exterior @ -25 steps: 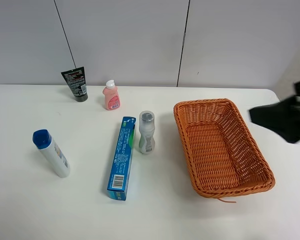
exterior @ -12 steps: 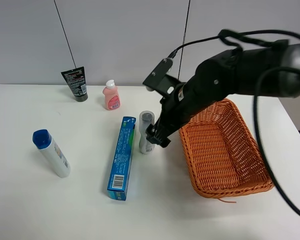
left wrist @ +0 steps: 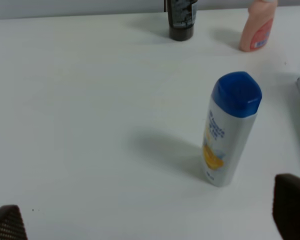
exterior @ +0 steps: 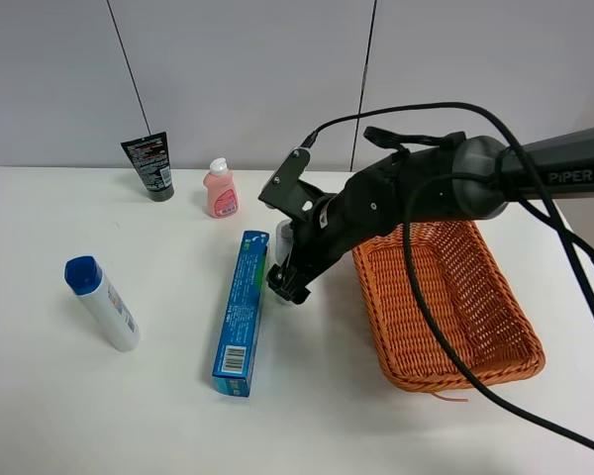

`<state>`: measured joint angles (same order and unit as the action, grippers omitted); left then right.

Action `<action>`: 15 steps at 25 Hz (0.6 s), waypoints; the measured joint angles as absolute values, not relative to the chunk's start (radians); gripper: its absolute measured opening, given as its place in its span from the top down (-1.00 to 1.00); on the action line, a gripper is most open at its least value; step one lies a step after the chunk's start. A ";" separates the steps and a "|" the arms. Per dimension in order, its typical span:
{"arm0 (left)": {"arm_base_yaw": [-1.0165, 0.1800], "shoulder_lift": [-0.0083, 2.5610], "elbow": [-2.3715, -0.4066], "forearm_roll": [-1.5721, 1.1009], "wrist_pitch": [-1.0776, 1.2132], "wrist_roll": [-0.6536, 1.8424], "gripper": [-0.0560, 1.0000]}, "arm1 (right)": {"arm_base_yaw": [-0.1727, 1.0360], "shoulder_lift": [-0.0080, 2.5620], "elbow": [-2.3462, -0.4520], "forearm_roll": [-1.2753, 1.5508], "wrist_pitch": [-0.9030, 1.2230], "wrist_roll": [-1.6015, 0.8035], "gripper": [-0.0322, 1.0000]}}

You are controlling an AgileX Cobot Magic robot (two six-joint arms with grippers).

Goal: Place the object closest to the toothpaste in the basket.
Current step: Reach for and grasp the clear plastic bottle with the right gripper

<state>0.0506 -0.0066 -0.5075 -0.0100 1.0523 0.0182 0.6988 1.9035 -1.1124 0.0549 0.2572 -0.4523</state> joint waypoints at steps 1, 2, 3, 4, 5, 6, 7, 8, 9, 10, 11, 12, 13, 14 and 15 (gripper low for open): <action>0.051 -0.007 -0.507 -0.010 1.052 0.018 -0.99 | 0.699 1.908 -1.112 0.059 0.238 -0.452 -0.99; 0.051 -0.007 -0.507 -0.010 1.052 0.018 -0.99 | 0.699 1.909 -1.112 0.065 0.225 -0.452 -0.99; 0.051 -0.007 -0.507 -0.010 1.052 0.018 -0.99 | 0.699 1.910 -1.112 0.080 0.214 -0.452 -0.99; 0.051 -0.007 -0.507 -0.010 1.052 0.018 -0.99 | 0.699 1.910 -1.112 0.094 0.204 -0.452 -0.99; 0.051 -0.007 -0.507 -0.010 1.052 0.018 -0.99 | 0.699 1.910 -1.112 0.108 0.196 -0.452 -0.99; 0.051 -0.007 -0.507 -0.010 1.052 0.018 -0.99 | 0.699 1.910 -1.113 0.120 0.192 -0.452 -0.99; 0.051 -0.007 -0.507 -0.010 1.052 0.018 -0.99 | 0.699 1.910 -1.113 0.136 0.192 -0.452 -0.99; 0.051 -0.007 -0.507 -0.010 1.052 0.018 -0.99 | 0.699 1.910 -1.113 0.144 0.189 -0.452 -0.99; 0.051 -0.007 -0.507 -0.010 1.052 0.018 -0.99 | 0.699 1.910 -1.113 0.148 0.187 -0.452 -0.99; 0.051 -0.007 -0.507 -0.010 1.052 0.018 -0.99 | 0.699 1.910 -1.113 0.156 0.183 -0.452 -0.99; 0.051 -0.007 -0.507 -0.010 1.052 0.018 -0.99 | 0.699 1.910 -1.113 0.161 0.175 -0.452 -0.99; 0.051 -0.007 -0.507 -0.010 1.052 0.018 -0.99 | 0.699 1.911 -1.113 0.164 0.170 -0.452 -0.96; 0.051 -0.007 -0.507 -0.010 1.052 0.018 -0.99 | 0.699 1.916 -1.113 0.170 0.168 -0.452 -0.89; 0.051 -0.007 -0.507 -0.010 1.052 0.018 -0.99 | 0.699 1.921 -1.113 0.176 0.167 -0.452 -0.80; 0.051 -0.007 -0.507 -0.010 1.052 0.018 -0.99 | 0.699 1.927 -1.113 0.189 0.167 -0.452 -0.65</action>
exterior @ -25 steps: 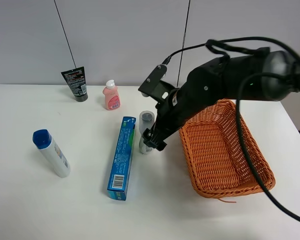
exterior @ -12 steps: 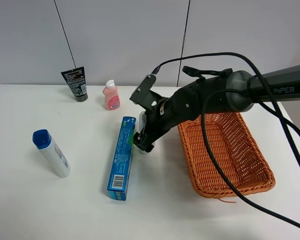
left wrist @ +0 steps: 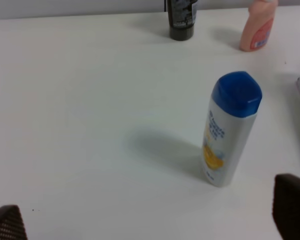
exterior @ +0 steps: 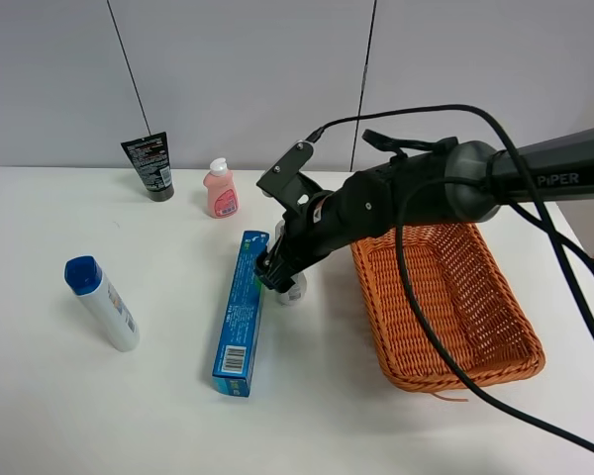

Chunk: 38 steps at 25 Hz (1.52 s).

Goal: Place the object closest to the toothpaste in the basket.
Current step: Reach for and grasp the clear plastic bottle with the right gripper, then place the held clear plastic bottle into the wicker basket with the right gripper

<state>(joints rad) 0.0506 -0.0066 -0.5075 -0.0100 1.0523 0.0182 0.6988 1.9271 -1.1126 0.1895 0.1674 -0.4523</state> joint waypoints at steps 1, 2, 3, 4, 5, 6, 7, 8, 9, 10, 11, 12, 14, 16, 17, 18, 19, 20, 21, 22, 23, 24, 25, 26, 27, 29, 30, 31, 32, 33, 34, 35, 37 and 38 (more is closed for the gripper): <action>0.051 -0.007 -0.507 -0.010 1.052 0.018 -0.99 | 0.699 1.933 -1.113 0.199 0.166 -0.452 -0.47; 0.051 -0.007 -0.507 -0.010 1.052 0.018 -0.99 | 0.699 1.939 -1.113 0.206 0.166 -0.452 -0.31; 0.051 -0.007 -0.507 -0.010 1.052 0.018 -0.99 | 0.699 1.941 -1.115 0.216 0.160 -0.451 -0.23; 0.051 -0.007 -0.507 -0.010 1.052 0.018 -0.99 | 0.699 1.941 -1.115 0.216 0.160 -0.451 -0.23; 0.051 -0.007 -0.507 -0.010 1.052 0.018 -0.99 | 0.700 1.941 -1.118 0.216 0.152 -0.452 0.04; 0.051 -0.007 -0.507 -0.010 1.052 0.018 -0.99 | 0.701 1.941 -1.119 0.221 0.147 -0.449 0.12; 0.051 -0.007 -0.507 -0.009 1.052 0.018 -0.99 | 0.701 1.943 -1.119 0.221 0.141 -0.449 0.12; 0.051 -0.007 -0.507 -0.009 1.052 0.018 -0.99 | 0.701 1.943 -1.119 0.221 0.139 -0.448 0.12; 0.051 -0.007 -0.507 -0.009 1.052 0.018 -0.99 | 0.701 1.944 -1.119 0.221 0.138 -0.448 0.12; 0.051 -0.007 -0.507 -0.009 1.052 0.018 -0.99 | 0.701 1.944 -1.119 0.221 0.136 -0.448 0.12; 0.051 -0.007 -0.507 -0.009 1.052 0.018 -0.99 | 0.701 1.944 -1.119 0.221 0.134 -0.448 0.12; 0.051 -0.007 -0.507 -0.009 1.052 0.018 -0.99 | 0.701 1.944 -1.119 0.221 0.133 -0.448 0.12; 0.051 -0.007 -0.507 -0.009 1.052 0.018 -0.99 | 0.701 1.944 -1.119 0.221 0.131 -0.448 0.12; 0.051 -0.007 -0.507 -0.009 1.052 0.018 -0.99 | 0.701 1.937 -1.119 0.221 0.134 -0.448 0.12; 0.051 -0.007 -0.507 -0.009 1.052 0.018 -0.99 | 0.701 1.926 -1.119 0.220 0.138 -0.448 0.12; 0.051 -0.007 -0.507 -0.009 1.052 0.018 -0.99 | 0.701 1.913 -1.119 0.220 0.144 -0.448 0.12; 0.051 -0.007 -0.507 -0.009 1.052 0.018 -0.99 | 0.701 1.891 -1.119 0.220 0.144 -0.448 0.12; 0.051 -0.007 -0.507 -0.009 1.052 0.018 -0.99 | 0.701 1.862 -1.119 0.220 0.142 -0.448 0.12; 0.051 -0.007 -0.507 -0.009 1.052 0.018 -0.99 | 0.701 1.835 -1.119 0.220 0.141 -0.448 0.12; 0.051 -0.007 -0.507 -0.009 1.052 0.018 -0.99 | 0.701 1.800 -1.119 0.220 0.140 -0.448 0.12; 0.051 -0.007 -0.507 -0.009 1.052 0.018 -0.99 | 0.701 1.764 -1.119 0.220 0.140 -0.448 0.12; 0.051 -0.007 -0.507 -0.009 1.052 0.018 -0.99 | 0.700 1.729 -1.119 0.220 0.140 -0.448 0.12; 0.051 -0.007 -0.507 -0.009 1.052 0.018 -0.99 | 0.698 1.699 -1.119 0.220 0.145 -0.448 0.12; 0.051 -0.007 -0.507 -0.009 1.052 0.018 -0.99 | 0.691 1.670 -1.119 0.220 0.151 -0.443 0.12; 0.051 -0.007 -0.507 -0.009 1.052 0.018 -0.99 | 0.681 1.629 -1.119 0.220 0.168 -0.434 0.12; 0.051 -0.007 -0.507 -0.009 1.052 0.018 -0.99 | 0.653 1.566 -1.119 0.219 0.224 -0.403 0.12; 0.051 -0.007 -0.507 -0.009 1.052 0.018 -0.99 | 0.634 1.536 -1.119 0.211 0.262 -0.379 0.12; 0.051 -0.007 -0.507 -0.009 1.052 0.018 -0.99 | 0.614 1.510 -1.119 0.199 0.301 -0.354 0.12; 0.051 -0.007 -0.507 -0.009 1.052 0.018 -0.99 | 0.592 1.490 -1.119 0.183 0.332 -0.336 0.12; 0.051 -0.007 -0.507 -0.009 1.052 0.018 -0.99 | 0.574 1.472 -1.119 0.161 0.370 -0.315 0.12; 0.051 -0.007 -0.507 -0.009 1.052 0.018 -0.99 | 0.553 1.457 -1.119 0.150 0.405 -0.299 0.12; 0.051 -0.007 -0.507 -0.009 1.052 0.018 -0.99 | 0.535 1.446 -1.119 0.134 0.435 -0.289 0.12; 0.051 -0.007 -0.507 -0.009 1.052 0.018 -0.99 | 0.509 1.440 -1.119 0.110 0.496 -0.275 0.12; 0.051 -0.007 -0.507 -0.009 1.052 0.018 -0.99 | 0.501 1.440 -1.115 0.106 0.511 -0.275 0.12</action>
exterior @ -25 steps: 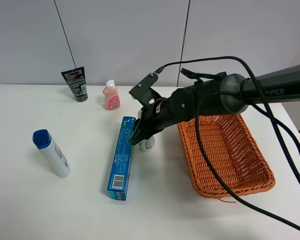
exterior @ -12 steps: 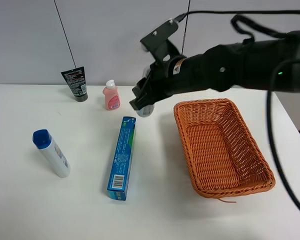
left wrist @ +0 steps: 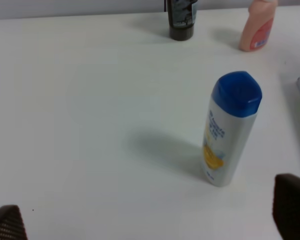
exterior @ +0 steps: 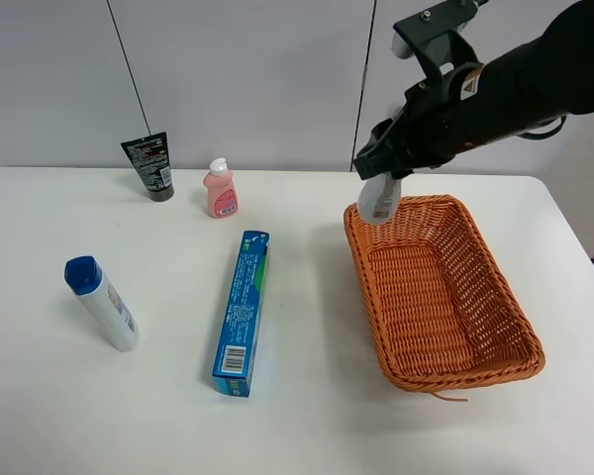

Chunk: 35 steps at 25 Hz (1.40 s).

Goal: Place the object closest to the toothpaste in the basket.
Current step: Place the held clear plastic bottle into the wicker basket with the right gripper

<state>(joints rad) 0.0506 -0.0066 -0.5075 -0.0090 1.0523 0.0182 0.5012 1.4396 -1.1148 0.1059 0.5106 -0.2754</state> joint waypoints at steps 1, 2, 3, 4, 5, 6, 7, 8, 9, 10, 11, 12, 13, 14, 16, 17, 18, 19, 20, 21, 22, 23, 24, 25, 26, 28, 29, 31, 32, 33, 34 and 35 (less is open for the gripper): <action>0.051 -0.007 -0.507 -0.009 1.052 0.018 -0.99 | 0.493 1.438 -1.098 0.102 0.510 -0.275 0.12; 0.051 -0.007 -0.507 -0.009 1.052 0.018 -0.99 | 0.489 1.437 -1.074 0.101 0.506 -0.275 0.12; 0.051 -0.007 -0.507 -0.009 1.052 0.018 -0.99 | 0.484 1.434 -1.049 0.101 0.497 -0.275 0.12; 0.051 -0.007 -0.507 -0.009 1.052 0.018 -0.99 | 0.481 1.433 -1.019 0.102 0.482 -0.275 0.12; 0.051 -0.007 -0.507 -0.009 1.052 0.018 -0.99 | 0.480 1.432 -0.971 0.102 0.457 -0.275 0.12; 0.051 -0.007 -0.507 -0.009 1.052 0.018 -0.99 | 0.480 1.432 -0.937 0.102 0.438 -0.275 0.12; 0.051 -0.007 -0.507 -0.009 1.052 0.018 -0.99 | 0.480 1.432 -0.897 0.103 0.407 -0.275 0.12; 0.051 -0.007 -0.507 -0.009 1.052 0.018 -0.99 | 0.480 1.432 -0.858 0.103 0.385 -0.275 0.12; 0.051 -0.007 -0.507 -0.009 1.052 0.018 -0.99 | 0.480 1.432 -0.827 0.103 0.358 -0.272 0.12; 0.051 -0.007 -0.507 -0.009 1.052 0.018 -0.99 | 0.480 1.431 -0.793 0.103 0.327 -0.268 0.12; 0.051 -0.007 -0.507 -0.009 1.052 0.018 -0.99 | 0.480 1.431 -0.764 0.103 0.301 -0.255 0.12; 0.051 -0.007 -0.507 -0.009 1.052 0.018 -0.99 | 0.480 1.431 -0.739 0.103 0.277 -0.244 0.12; 0.051 -0.007 -0.507 -0.009 1.052 0.018 -0.99 | 0.480 1.431 -0.722 0.103 0.262 -0.232 0.12; 0.051 -0.007 -0.507 -0.009 1.052 0.018 -0.99 | 0.480 1.431 -0.706 0.103 0.244 -0.225 0.12; 0.051 -0.007 -0.507 -0.009 1.052 0.018 -0.99 | 0.480 1.431 -0.688 0.103 0.239 -0.220 0.12; 0.051 -0.007 -0.507 -0.009 1.052 0.018 -0.99 | 0.480 1.431 -0.682 0.103 0.238 -0.219 0.12; 0.051 -0.007 -0.507 -0.009 1.052 0.018 -0.99 | 0.480 1.430 -0.678 0.103 0.236 -0.219 0.08; 0.051 -0.007 -0.507 -0.009 1.052 0.018 -0.99 | 0.480 1.430 -0.673 0.103 0.230 -0.218 -0.03; 0.051 -0.007 -0.507 -0.009 1.052 0.018 -0.99 | 0.480 1.427 -0.666 0.103 0.226 -0.210 -0.32; 0.051 -0.007 -0.507 -0.009 1.052 0.018 -0.99 | 0.480 1.422 -0.667 0.103 0.225 -0.196 -0.44; 0.051 -0.007 -0.507 -0.009 1.052 0.018 -0.99 | 0.480 1.416 -0.667 0.103 0.222 -0.182 -0.50; 0.051 -0.007 -0.507 -0.009 1.052 0.018 -0.99 | 0.480 1.401 -0.666 0.103 0.220 -0.169 -0.55; 0.051 -0.007 -0.507 -0.009 1.052 0.018 -0.99 | 0.480 1.384 -0.666 0.103 0.218 -0.159 -0.58; 0.051 -0.007 -0.507 -0.009 1.052 0.018 -0.99 | 0.480 1.355 -0.665 0.103 0.216 -0.146 -0.60; 0.051 -0.007 -0.507 -0.009 1.052 0.018 -0.99 | 0.480 1.318 -0.665 0.103 0.214 -0.140 -0.61; 0.051 -0.007 -0.507 -0.009 1.052 0.018 -0.99 | 0.480 1.221 -0.665 0.103 0.214 -0.135 -0.62; 0.051 -0.007 -0.507 -0.009 1.052 0.018 -0.99 | 0.480 1.174 -0.665 0.103 0.214 -0.133 -0.62; 0.051 -0.007 -0.507 -0.009 1.052 0.018 -0.99 | 0.480 1.045 -0.665 0.103 0.214 -0.128 -0.62; 0.051 -0.007 -0.507 -0.009 1.052 0.018 -0.99 | 0.480 0.977 -0.665 0.103 0.214 -0.127 -0.62; 0.051 -0.007 -0.507 -0.009 1.052 0.018 -0.99 | 0.480 0.920 -0.665 0.103 0.217 -0.126 -0.62; 0.051 -0.007 -0.507 -0.009 1.052 0.018 -0.99 | 0.476 0.854 -0.670 0.103 0.229 -0.126 -0.62; 0.051 -0.007 -0.507 -0.009 1.052 0.018 -0.99 | 0.469 0.801 -0.675 0.103 0.250 -0.124 -0.62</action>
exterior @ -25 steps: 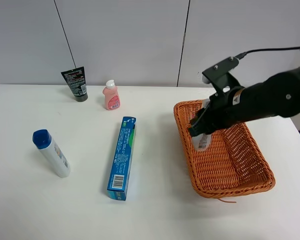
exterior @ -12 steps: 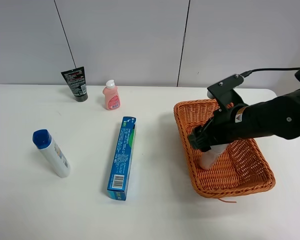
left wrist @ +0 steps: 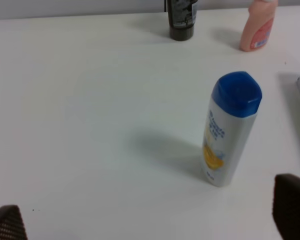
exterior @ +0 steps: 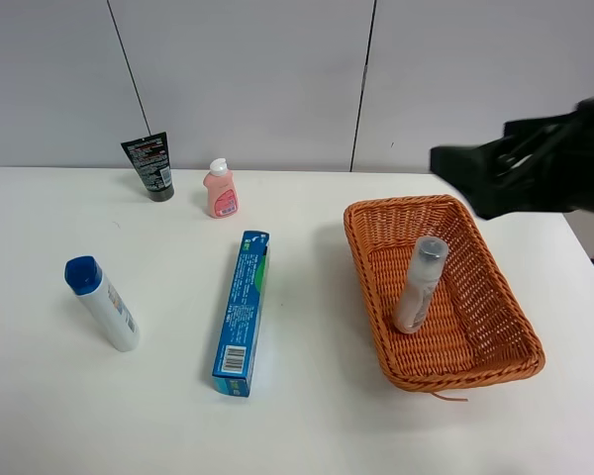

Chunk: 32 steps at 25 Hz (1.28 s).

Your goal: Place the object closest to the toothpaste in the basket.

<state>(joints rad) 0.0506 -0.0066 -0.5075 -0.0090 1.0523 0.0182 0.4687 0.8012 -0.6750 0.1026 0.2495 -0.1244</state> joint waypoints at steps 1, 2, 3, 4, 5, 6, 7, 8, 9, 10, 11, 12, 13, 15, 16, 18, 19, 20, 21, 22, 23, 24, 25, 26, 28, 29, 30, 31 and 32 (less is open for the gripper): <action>0.051 -0.007 -0.507 -0.009 1.052 0.018 -0.99 | 0.450 0.741 -0.682 0.100 0.273 -0.118 -0.62; 0.051 -0.007 -0.507 -0.009 1.052 0.018 -0.99 | 0.432 0.684 -0.686 0.093 0.306 -0.113 -0.62; 0.051 -0.007 -0.507 -0.009 1.052 0.018 -0.99 | 0.403 0.630 -0.688 0.084 0.344 -0.108 -0.62; 0.051 -0.007 -0.507 -0.009 1.052 0.018 -0.99 | 0.370 0.579 -0.690 0.075 0.389 -0.098 -0.62; 0.051 -0.007 -0.507 -0.009 1.052 0.018 -0.99 | 0.340 0.539 -0.691 0.062 0.440 -0.094 -0.62; 0.051 -0.007 -0.507 -0.009 1.052 0.018 -0.99 | 0.309 0.501 -0.691 0.055 0.486 -0.092 -0.62; 0.051 -0.007 -0.507 -0.009 1.052 0.018 -0.99 | 0.266 0.451 -0.691 0.050 0.544 -0.092 -0.62; 0.051 -0.007 -0.507 -0.009 1.052 0.018 -0.99 | 0.235 0.417 -0.691 0.049 0.593 -0.092 -0.62; 0.051 -0.007 -0.507 -0.009 1.052 0.018 -0.99 | 0.200 0.378 -0.691 0.047 0.660 -0.091 -0.62; 0.051 -0.007 -0.507 -0.009 1.052 0.018 -0.99 | 0.166 0.339 -0.691 0.045 0.716 -0.089 -0.62; 0.051 -0.007 -0.507 -0.009 1.052 0.018 -0.99 | 0.132 0.302 -0.691 0.039 0.761 -0.085 -0.62; 0.051 -0.007 -0.507 -0.009 1.052 0.018 -0.99 | 0.107 0.271 -0.691 0.031 0.814 -0.078 -0.62; 0.051 -0.007 -0.507 -0.009 1.052 0.018 -0.99 | 0.083 0.242 -0.691 0.026 0.856 -0.070 -0.62; 0.051 -0.007 -0.507 -0.009 1.052 0.018 -0.99 | 0.032 0.176 -0.691 0.014 0.942 -0.045 -0.62; 0.051 -0.007 -0.507 -0.009 1.052 0.018 -0.99 | 0.012 0.147 -0.690 0.005 0.969 -0.031 -0.62; 0.051 -0.007 -0.507 -0.009 1.052 0.018 -0.99 | -0.017 0.095 -0.679 0.000 0.999 -0.007 -0.62; 0.051 -0.007 -0.507 -0.009 1.052 0.018 -0.99 | -0.023 0.075 -0.669 0.000 1.007 0.000 -0.62; 0.051 -0.007 -0.507 -0.009 1.052 0.018 -0.99 | -0.025 0.051 -0.653 0.000 1.012 0.009 -0.62; 0.051 -0.007 -0.507 -0.009 1.052 0.018 -0.99 | -0.025 0.031 -0.637 0.000 1.016 0.013 -0.62; 0.051 -0.007 -0.507 -0.009 1.052 0.018 -0.99 | -0.025 0.009 -0.612 0.000 1.024 0.015 -0.62; 0.051 -0.007 -0.507 -0.009 1.052 0.018 -0.99 | -0.025 0.000 -0.595 0.000 1.033 0.017 -0.62; 0.051 -0.007 -0.507 -0.009 1.052 0.018 -0.99 | -0.025 -0.003 -0.575 0.000 1.040 0.021 -0.62; 0.051 -0.007 -0.507 -0.009 1.052 0.018 -0.99 | -0.025 -0.003 -0.555 0.000 1.045 0.025 -0.62; 0.051 -0.007 -0.507 -0.009 1.052 0.018 -0.99 | -0.025 -0.003 -0.537 0.000 1.049 0.032 -0.62; 0.051 -0.007 -0.507 -0.009 1.052 0.018 -0.99 | -0.025 -0.003 -0.508 0.005 1.066 0.038 -0.62; 0.051 -0.007 -0.507 -0.009 1.052 0.018 -0.99 | -0.025 -0.003 -0.505 0.005 1.066 0.039 -0.62; 0.051 -0.007 -0.507 -0.009 1.052 0.018 -0.99 | -0.025 -0.003 -0.505 0.005 1.065 0.039 -0.62; 0.051 -0.007 -0.507 -0.009 1.052 0.018 -0.99 | -0.025 -0.003 -0.505 0.005 1.065 0.039 -0.62; 0.051 -0.007 -0.507 -0.009 1.052 0.018 -0.99 | -0.025 -0.003 -0.505 0.005 1.065 0.039 -0.62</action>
<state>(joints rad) 0.0506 -0.0066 -0.5075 -0.0090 1.0523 0.0182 -0.0254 -0.0027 -0.5050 0.0055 1.0646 0.0395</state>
